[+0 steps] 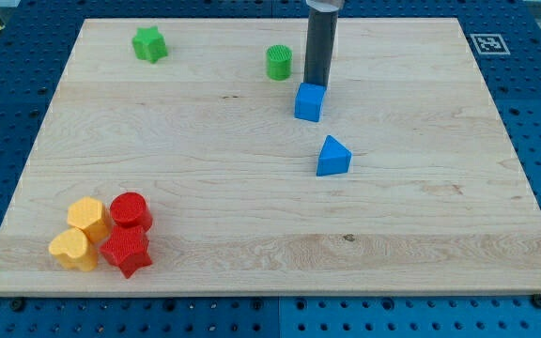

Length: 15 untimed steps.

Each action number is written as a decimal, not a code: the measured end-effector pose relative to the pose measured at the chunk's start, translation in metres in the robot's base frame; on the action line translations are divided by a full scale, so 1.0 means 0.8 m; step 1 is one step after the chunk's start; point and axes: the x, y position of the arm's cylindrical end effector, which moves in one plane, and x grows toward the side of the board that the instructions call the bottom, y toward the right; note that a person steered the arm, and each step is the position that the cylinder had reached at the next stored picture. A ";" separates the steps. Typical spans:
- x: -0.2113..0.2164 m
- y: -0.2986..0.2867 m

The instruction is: Push the blue cube close to the blue triangle

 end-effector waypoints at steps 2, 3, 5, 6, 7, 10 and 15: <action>0.017 -0.012; -0.005 -0.054; 0.026 -0.058; 0.033 -0.050; 0.031 -0.038; 0.067 -0.029; 0.043 0.022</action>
